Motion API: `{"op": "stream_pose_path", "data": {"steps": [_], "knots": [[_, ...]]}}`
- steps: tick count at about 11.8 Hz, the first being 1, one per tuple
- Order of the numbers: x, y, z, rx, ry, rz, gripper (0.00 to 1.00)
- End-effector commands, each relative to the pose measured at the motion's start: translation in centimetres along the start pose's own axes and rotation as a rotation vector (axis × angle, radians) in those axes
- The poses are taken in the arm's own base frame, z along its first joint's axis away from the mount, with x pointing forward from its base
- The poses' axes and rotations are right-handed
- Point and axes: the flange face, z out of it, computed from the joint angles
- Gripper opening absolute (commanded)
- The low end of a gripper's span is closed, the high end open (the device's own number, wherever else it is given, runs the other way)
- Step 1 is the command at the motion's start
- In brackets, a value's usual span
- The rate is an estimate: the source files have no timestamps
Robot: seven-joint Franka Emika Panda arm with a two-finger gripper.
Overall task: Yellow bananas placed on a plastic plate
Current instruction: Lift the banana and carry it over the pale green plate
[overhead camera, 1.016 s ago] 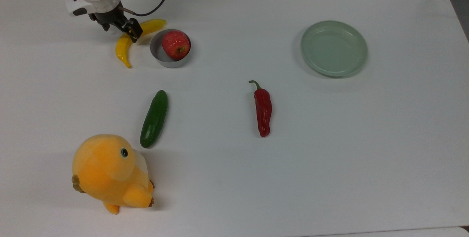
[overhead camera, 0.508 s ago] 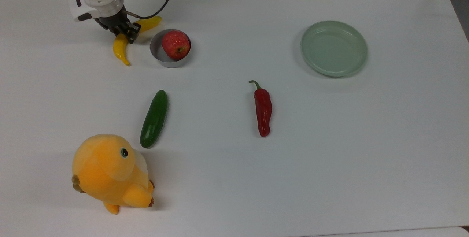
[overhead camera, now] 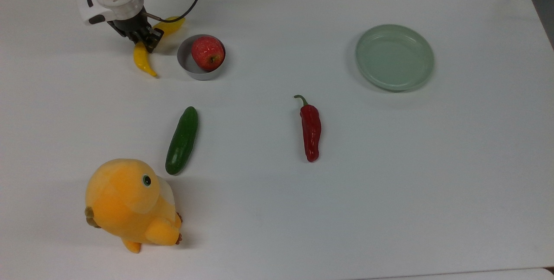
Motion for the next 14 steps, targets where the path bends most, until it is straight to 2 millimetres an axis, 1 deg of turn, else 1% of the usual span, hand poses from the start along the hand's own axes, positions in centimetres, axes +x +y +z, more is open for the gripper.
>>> {"op": "stream_pose_path", "data": {"steps": [1, 2, 3, 4, 5, 6, 8, 9, 10, 12, 13, 14], "knots": [[1.7, 1.4, -3.2, 0.007, 0.086, -0.012, 0.0], [2.3, 2.0, -4.8, 0.016, 0.119, 0.005, 0.0], [3.1, 2.2, -6.8, 0.041, 0.16, 0.028, 0.0], [3.9, 2.2, -8.3, 0.075, 0.195, 0.052, 0.0], [4.5, 1.7, -9.8, 0.106, 0.226, 0.067, 0.0], [5.1, -0.1, -11.2, 0.14, 0.253, 0.061, 0.0], [5.2, -5.6, -12.3, 0.18, 0.265, 0.002, 0.0], [5.0, -8.8, -12.8, 0.195, 0.267, -0.037, 0.0], [4.5, -12.5, -13.1, 0.218, 0.259, -0.048, 0.0], [2.8, -19.6, -13.7, 0.253, 0.245, -0.084, 0.01], [1.6, -23.2, -14.3, 0.268, 0.24, -0.099, 0.01], [0.1, -27.1, -14.9, 0.284, 0.234, -0.133, 0.01]]}}
